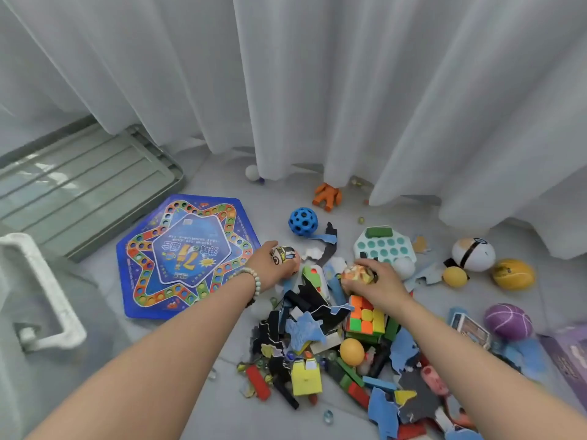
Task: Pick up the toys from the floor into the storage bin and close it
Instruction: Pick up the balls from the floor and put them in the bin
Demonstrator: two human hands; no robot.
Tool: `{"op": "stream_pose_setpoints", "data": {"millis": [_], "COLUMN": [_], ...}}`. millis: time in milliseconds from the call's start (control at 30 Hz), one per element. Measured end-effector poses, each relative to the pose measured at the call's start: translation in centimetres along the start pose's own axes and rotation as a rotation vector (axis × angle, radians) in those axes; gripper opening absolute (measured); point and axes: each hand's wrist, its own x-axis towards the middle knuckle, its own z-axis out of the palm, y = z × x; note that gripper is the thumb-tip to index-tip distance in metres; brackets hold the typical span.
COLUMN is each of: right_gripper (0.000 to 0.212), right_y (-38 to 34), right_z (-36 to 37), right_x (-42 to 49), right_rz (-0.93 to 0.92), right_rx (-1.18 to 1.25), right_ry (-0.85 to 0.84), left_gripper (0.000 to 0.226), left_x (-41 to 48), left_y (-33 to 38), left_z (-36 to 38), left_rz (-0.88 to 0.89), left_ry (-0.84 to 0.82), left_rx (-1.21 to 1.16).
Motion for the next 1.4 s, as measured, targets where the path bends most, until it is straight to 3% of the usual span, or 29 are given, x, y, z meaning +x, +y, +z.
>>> {"op": "stream_pose_setpoints", "data": {"millis": [167, 300, 500, 667, 833, 1000, 1200, 1400], "right_gripper": [0.057, 0.052, 0.047, 0.043, 0.047, 0.051, 0.054, 0.048], "right_y": [-0.3, -2.2, -10.9, -21.0, -30.5, -34.8, -33.2, -31.5], "right_z": [0.4, -1.7, -7.2, -8.3, -3.3, 7.4, 19.8, 23.0], "right_x": [0.7, 0.1, -4.6, -11.7, -20.0, -25.2, -27.0, -24.1], "right_rz": [-0.012, -0.043, -0.154, -0.303, -0.421, -0.485, -0.453, -0.413], "right_rx": [-0.096, 0.042, 0.157, 0.204, 0.191, 0.005, -0.441, -0.440], "right_ry": [0.036, 0.049, -0.006, -0.009, -0.149, -0.340, -0.537, -0.459], "left_gripper": [0.063, 0.063, 0.056, 0.050, 0.057, 0.054, 0.049, 0.048], "left_x": [0.2, -0.9, -6.3, -15.9, -27.1, -34.7, -37.4, -35.0], "left_y": [0.0, 1.6, 6.2, 6.7, -0.2, -10.5, -22.5, -26.7], "left_z": [1.1, -0.5, -7.8, -17.3, -27.2, -31.2, -28.5, -25.4], "left_rz": [0.015, 0.033, 0.138, 0.207, 0.149, -0.005, -0.229, -0.274], "left_ry": [0.028, 0.064, 0.180, 0.253, 0.419, 0.536, 0.495, 0.509], "left_rx": [-0.043, -0.124, -0.200, -0.200, -0.174, -0.194, -0.253, -0.286]}}
